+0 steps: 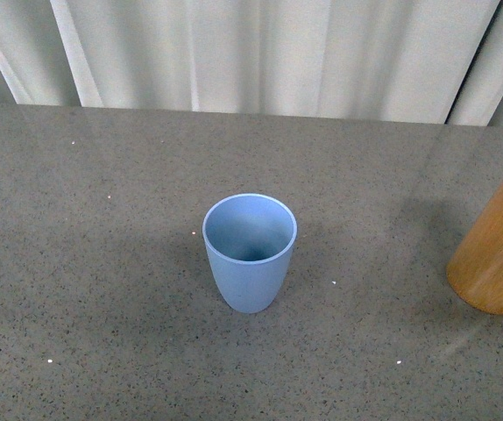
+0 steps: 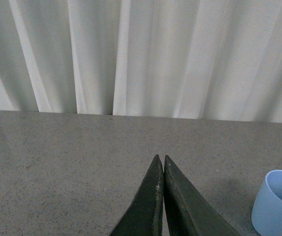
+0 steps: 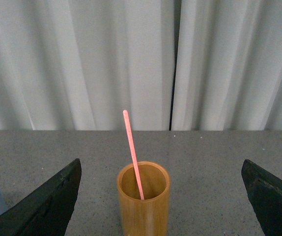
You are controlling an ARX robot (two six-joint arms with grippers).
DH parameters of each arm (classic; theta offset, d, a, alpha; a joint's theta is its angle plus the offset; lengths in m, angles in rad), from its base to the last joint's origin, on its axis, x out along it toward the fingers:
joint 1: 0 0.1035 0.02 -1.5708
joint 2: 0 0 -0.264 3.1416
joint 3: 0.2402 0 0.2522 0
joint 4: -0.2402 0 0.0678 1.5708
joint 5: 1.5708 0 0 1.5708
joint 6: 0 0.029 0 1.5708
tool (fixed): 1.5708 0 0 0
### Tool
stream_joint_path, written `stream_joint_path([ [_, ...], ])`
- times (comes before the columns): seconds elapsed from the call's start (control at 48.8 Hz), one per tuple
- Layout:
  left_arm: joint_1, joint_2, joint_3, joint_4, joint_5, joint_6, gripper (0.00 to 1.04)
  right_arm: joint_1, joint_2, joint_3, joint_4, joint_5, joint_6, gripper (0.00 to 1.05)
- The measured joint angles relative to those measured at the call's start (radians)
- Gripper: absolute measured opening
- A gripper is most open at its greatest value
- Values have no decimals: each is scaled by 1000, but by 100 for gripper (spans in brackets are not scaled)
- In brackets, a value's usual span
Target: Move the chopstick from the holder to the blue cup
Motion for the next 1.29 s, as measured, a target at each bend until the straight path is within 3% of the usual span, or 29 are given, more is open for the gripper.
stream_joint_path([
  [0.184,0,0,0,0,0,1,45,0,0,0,0,0,0,95],
  [0.266,0,0,0,0,0,1,65,-18,172,60,-85,78,105,95],
  [0.348,0,-2,0,0,0,1,81,-86,442,89,98,19,129,95],
  [0.43,0,-1,0,0,0,1,99,-97,730,132,315,-19,113,95],
  [0.614,0,-2,0,0,0,2,98,-34,1171,223,585,-56,53,95],
  [0.86,0,-2,0,0,0,2,98,30,1371,355,652,-52,-10,95],
  [1.29,0,-2,0,0,0,1,98,44,1624,531,719,-27,-43,95],
])
